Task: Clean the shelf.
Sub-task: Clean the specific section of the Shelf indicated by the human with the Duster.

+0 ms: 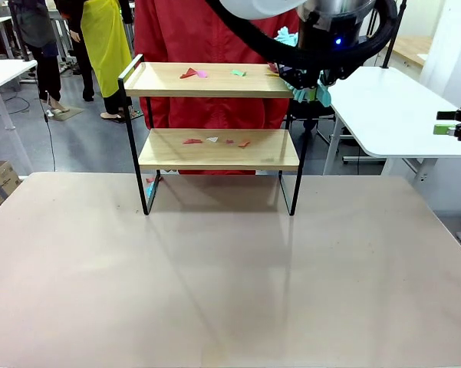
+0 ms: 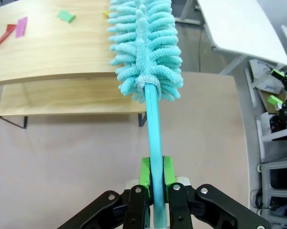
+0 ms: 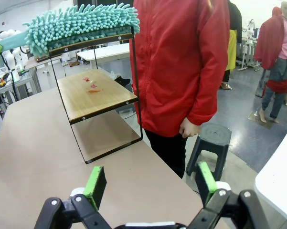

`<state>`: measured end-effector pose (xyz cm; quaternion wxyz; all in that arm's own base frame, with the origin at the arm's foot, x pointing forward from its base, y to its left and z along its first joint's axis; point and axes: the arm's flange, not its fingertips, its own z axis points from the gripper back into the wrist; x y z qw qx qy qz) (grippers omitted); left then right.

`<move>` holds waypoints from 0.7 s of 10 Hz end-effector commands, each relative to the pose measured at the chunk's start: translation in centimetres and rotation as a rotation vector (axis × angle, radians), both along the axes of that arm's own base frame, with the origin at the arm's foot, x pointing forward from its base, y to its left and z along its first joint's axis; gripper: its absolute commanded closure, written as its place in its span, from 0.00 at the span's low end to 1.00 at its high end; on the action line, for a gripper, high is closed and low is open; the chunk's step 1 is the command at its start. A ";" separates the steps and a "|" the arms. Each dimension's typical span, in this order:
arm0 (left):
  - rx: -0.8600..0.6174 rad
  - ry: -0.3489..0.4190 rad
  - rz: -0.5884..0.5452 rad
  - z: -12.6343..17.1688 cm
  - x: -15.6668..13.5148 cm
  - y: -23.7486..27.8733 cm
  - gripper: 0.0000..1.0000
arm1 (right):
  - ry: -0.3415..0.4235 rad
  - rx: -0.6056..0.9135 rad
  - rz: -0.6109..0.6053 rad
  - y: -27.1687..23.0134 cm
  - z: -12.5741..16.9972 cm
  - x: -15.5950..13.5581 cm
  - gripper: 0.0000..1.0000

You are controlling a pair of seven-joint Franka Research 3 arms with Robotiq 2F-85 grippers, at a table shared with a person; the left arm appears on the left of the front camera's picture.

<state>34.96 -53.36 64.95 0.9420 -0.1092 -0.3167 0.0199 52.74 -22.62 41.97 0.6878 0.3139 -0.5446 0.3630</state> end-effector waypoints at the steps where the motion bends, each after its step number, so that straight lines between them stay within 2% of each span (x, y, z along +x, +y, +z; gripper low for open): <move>1: 0.008 0.028 -0.001 0.9 0.6 1.8 0.87 | -0.003 -0.002 0.001 0.1 0.2 0.1 0.00; 5: 0.022 0.080 0.028 2.1 1.8 6.1 0.87 | -0.003 -0.002 0.001 0.1 0.2 0.1 0.00; 7: 0.076 0.100 0.046 1.9 2.1 8.1 0.87 | -0.003 -0.002 0.001 0.1 0.2 0.1 0.00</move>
